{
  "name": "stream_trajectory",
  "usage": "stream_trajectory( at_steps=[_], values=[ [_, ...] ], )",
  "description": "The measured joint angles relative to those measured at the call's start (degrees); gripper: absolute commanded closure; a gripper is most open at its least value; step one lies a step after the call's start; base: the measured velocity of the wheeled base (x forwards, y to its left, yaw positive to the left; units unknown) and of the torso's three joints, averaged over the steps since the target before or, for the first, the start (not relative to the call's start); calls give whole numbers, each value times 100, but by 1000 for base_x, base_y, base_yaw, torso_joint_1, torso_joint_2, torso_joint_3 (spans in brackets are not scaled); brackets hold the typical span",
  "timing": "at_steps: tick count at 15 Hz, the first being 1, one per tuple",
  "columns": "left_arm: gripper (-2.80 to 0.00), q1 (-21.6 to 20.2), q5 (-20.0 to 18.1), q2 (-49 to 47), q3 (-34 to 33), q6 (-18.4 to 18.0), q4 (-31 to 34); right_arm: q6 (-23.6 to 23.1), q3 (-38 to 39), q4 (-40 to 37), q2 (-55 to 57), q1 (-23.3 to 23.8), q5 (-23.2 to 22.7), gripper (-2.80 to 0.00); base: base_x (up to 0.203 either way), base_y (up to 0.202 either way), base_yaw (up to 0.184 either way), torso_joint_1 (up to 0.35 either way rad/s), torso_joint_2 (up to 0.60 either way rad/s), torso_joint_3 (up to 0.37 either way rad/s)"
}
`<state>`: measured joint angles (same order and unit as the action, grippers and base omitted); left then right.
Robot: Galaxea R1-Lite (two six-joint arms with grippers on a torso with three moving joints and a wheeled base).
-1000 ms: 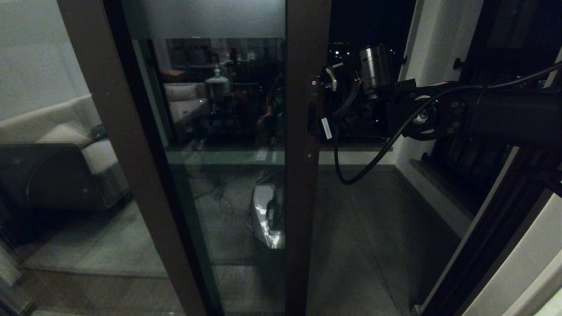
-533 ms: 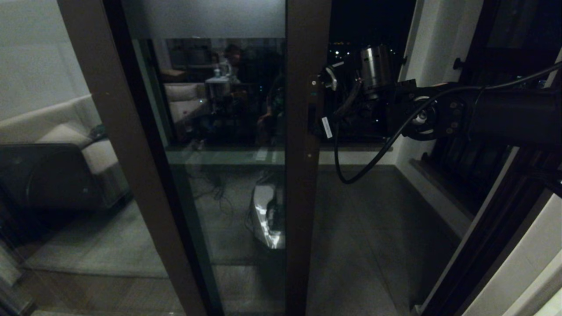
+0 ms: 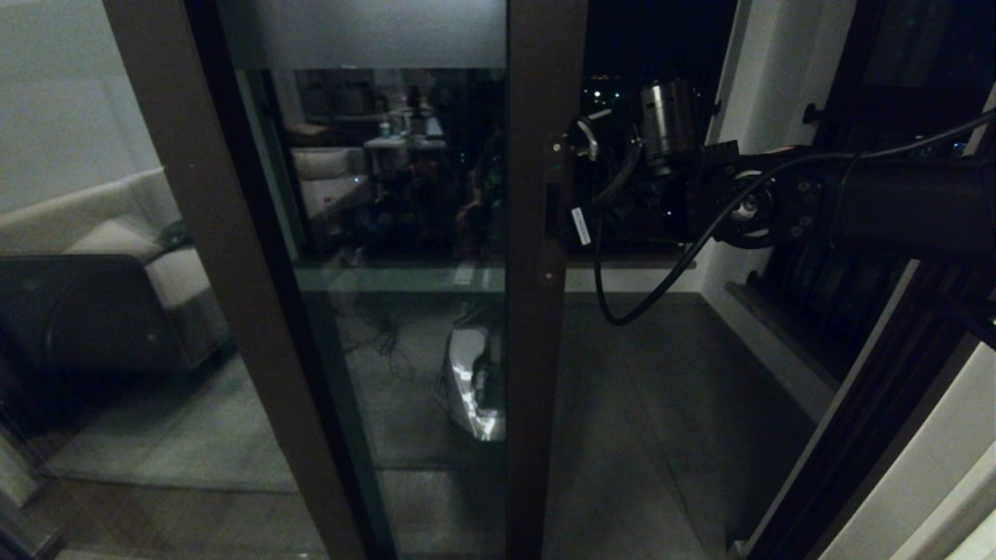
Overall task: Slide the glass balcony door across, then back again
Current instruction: Close the slid door
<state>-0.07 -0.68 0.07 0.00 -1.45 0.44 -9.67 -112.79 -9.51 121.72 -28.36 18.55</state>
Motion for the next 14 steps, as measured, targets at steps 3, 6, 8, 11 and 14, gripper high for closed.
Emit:
stream_trajectory(
  at_steps=[3, 6, 8, 11, 14],
  values=[
    [0, 0, -2, 0, 0, -2, 0, -67, 5, -5, -4, 19, 3, -280, 0, 0, 0, 0, 0, 0],
    [0, 0, 0, 0, 0, 5, 0, -149, 27, 0, -4, 44, 100, -280, 0, 0, 0, 0, 0, 0],
    [0, 0, 0, 0, 0, 2, 0, -157, 39, 0, -9, 49, 107, -280, 0, 0, 0, 0, 0, 0],
    [0, 0, 0, 0, 0, 5, 0, -171, 44, -3, -13, 79, 104, -280, 0, 0, 0, 0, 0, 0],
    [0, 0, 0, 0, 0, 5, 0, -240, 53, -7, -26, 147, 97, -280, 0, 0, 0, 0, 0, 0]
  ],
)
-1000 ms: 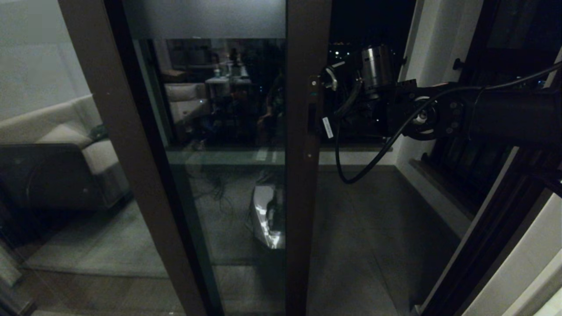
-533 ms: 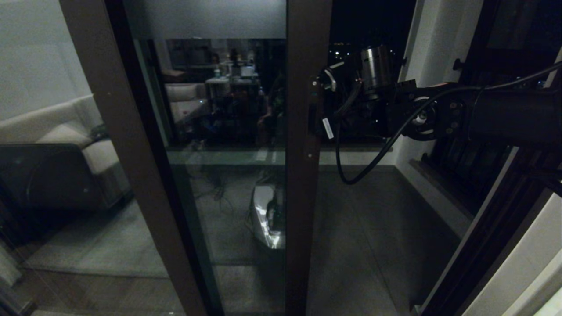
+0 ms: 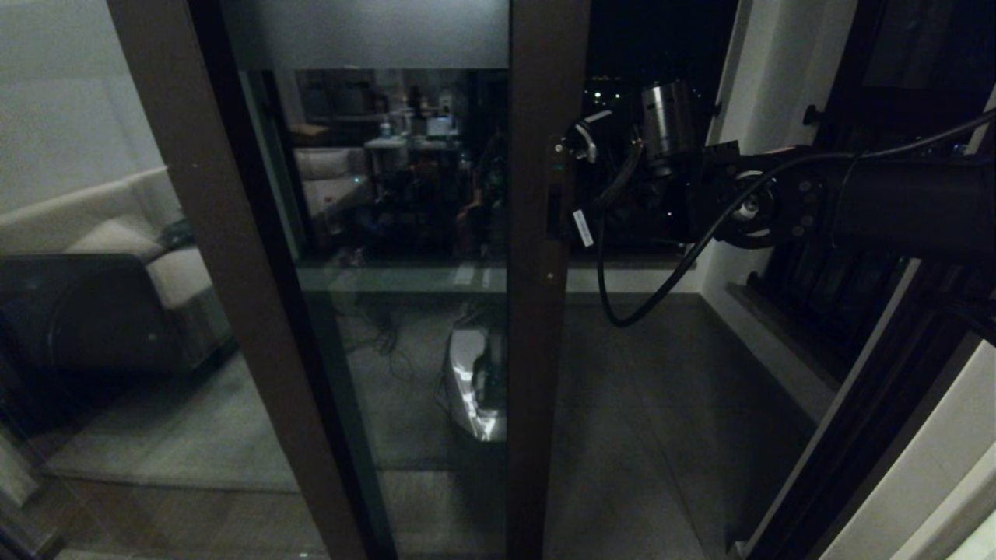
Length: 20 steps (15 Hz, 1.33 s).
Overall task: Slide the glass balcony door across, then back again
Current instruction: Close the slid door
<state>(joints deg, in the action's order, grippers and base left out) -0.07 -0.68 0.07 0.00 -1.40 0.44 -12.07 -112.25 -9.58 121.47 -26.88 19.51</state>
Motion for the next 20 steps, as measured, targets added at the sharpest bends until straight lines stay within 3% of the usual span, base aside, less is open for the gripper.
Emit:
stream_trajectory(
  at_steps=[20],
  values=[
    [0, 0, -1, 0, 0, -4, -1, -99, 27, -5, -5, 187, -6, -280, 0, 0, 0, 0, 0, 0]
  ],
)
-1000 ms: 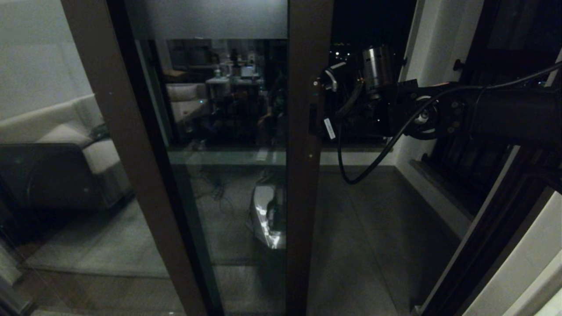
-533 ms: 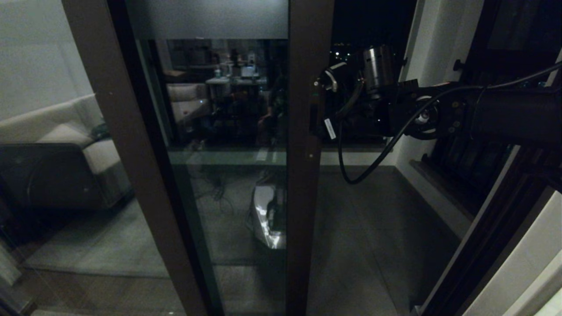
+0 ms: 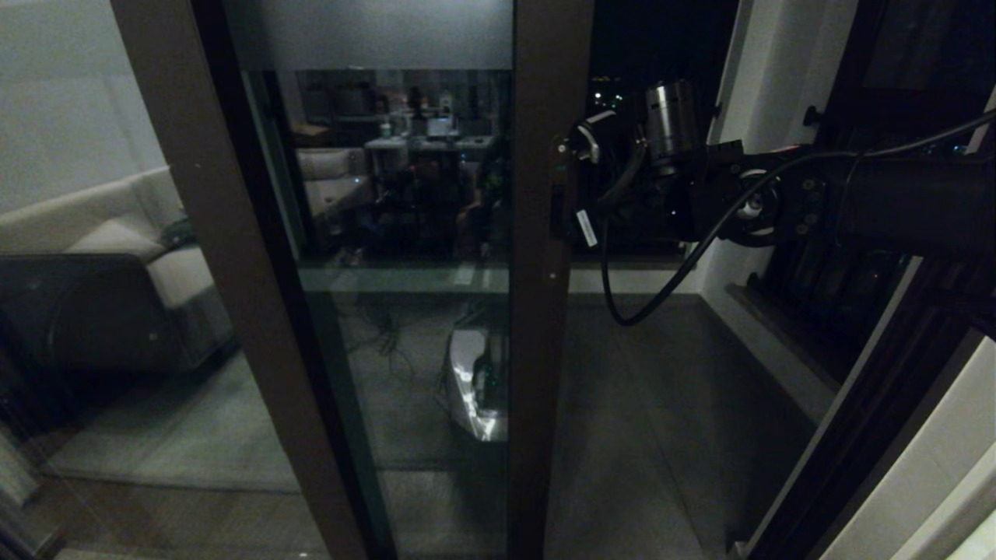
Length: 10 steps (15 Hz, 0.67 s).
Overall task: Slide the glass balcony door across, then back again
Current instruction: Close the slid door
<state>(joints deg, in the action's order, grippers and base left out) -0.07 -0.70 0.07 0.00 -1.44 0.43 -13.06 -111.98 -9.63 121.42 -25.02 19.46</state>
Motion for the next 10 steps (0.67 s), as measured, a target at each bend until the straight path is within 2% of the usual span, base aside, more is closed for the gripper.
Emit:
stream_trajectory(
  at_steps=[10],
  values=[
    [0, 0, 1, 0, 0, 1, 1, -88, 7, -44, -2, 118, 33, -280, 0, 0, 0, 0, 0, 0]
  ],
)
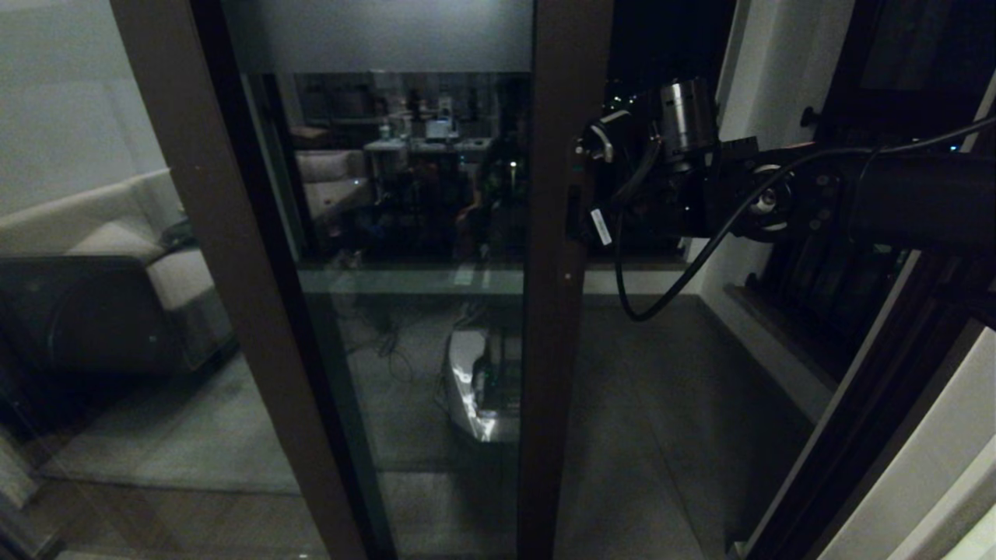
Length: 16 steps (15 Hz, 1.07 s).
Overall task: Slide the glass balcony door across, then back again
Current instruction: Close the slid door
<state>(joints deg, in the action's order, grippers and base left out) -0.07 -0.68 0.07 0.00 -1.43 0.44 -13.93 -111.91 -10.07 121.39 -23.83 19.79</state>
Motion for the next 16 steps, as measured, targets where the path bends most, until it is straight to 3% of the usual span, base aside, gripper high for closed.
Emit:
stream_trajectory(
  at_steps=[16],
  values=[
    [0, 0, 0, 0, 0, 0, 0, -327, 489, 60, -354, 140, -6, -280, 0, 0, 0, 0, 0, 0]
  ],
)
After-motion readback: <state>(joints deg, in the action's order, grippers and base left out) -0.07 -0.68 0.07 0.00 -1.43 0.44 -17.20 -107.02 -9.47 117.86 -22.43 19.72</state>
